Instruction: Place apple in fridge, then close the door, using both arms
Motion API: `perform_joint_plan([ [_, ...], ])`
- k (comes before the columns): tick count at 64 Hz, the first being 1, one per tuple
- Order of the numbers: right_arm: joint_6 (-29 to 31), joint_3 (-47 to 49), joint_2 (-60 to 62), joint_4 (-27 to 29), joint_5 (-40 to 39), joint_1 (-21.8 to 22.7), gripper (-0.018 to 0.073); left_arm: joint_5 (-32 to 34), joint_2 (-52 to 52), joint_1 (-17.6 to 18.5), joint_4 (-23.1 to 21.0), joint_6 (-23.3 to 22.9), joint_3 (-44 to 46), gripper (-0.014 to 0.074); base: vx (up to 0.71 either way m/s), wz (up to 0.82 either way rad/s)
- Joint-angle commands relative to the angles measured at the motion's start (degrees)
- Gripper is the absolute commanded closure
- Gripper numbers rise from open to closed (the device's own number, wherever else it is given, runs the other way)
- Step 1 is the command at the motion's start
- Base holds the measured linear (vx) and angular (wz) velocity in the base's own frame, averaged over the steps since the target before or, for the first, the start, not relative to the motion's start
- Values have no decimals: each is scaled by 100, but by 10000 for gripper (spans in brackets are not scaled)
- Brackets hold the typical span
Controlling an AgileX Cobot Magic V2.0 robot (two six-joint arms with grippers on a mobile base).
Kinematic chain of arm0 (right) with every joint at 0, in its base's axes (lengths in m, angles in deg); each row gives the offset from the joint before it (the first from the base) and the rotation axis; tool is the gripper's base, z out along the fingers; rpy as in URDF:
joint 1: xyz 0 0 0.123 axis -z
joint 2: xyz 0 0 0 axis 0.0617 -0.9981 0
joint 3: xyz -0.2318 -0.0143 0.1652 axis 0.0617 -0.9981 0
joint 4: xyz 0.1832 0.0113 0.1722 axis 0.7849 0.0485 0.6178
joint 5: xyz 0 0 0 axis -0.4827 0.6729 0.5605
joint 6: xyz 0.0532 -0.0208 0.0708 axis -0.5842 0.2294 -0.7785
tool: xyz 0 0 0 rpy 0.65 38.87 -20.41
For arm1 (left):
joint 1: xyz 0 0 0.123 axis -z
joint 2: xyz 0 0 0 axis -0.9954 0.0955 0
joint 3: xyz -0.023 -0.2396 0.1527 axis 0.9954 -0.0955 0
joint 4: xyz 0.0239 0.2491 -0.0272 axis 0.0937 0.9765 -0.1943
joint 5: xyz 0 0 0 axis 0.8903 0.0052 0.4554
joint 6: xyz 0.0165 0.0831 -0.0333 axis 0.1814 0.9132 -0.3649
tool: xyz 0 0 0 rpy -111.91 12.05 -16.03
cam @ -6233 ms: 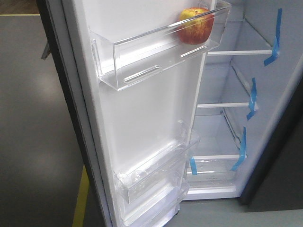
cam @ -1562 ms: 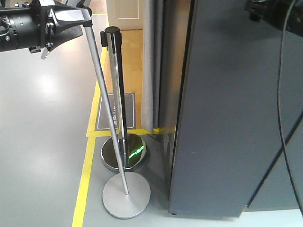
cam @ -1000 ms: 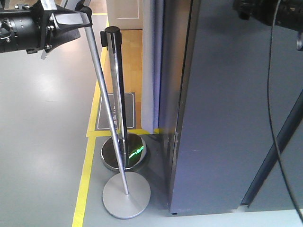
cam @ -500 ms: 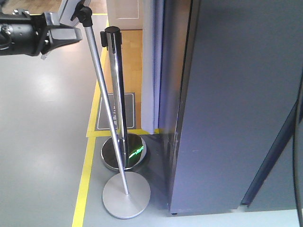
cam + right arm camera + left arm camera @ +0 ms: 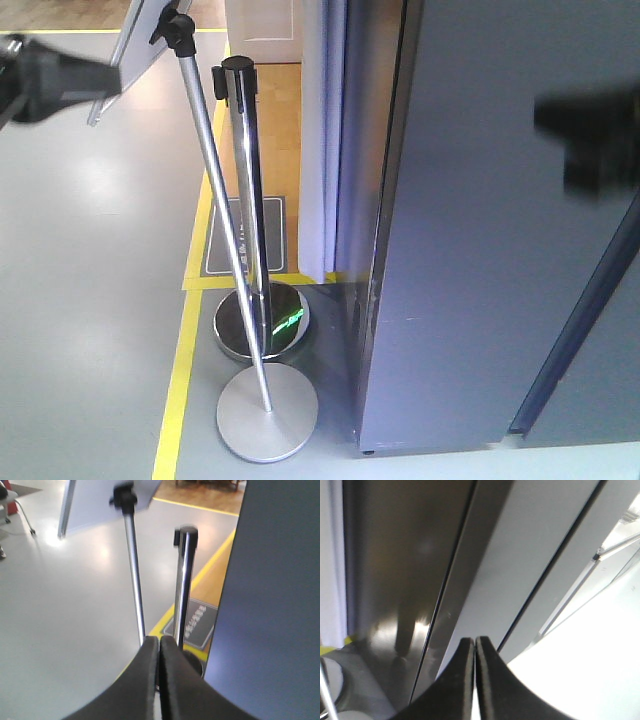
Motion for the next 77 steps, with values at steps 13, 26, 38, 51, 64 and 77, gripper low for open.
perform_joint_plan([
  [13,151,-2218,1850,316,-449,16,564,869,-1903,4,-201,-38,-2158,603,0,0],
  [26,151,-3072,2714,331,-162,16,564,1454,-3084,4,-201,-56,-3502,603,0,0],
  [38,151,-3395,2958,348,154,16,564,1761,-3591,4,-227,-56,-3717,603,0,0],
  [51,151,-3403,2952,357,297,16,564,1696,-3673,4,-247,-56,-3717,603,0,0],
  [64,151,-3403,2952,357,297,16,564,1691,-3673,4,-247,-56,-3717,603,0,0],
  [77,151,-3403,2952,357,297,16,564,1695,-3673,4,-247,-56,-3717,603,0,0],
])
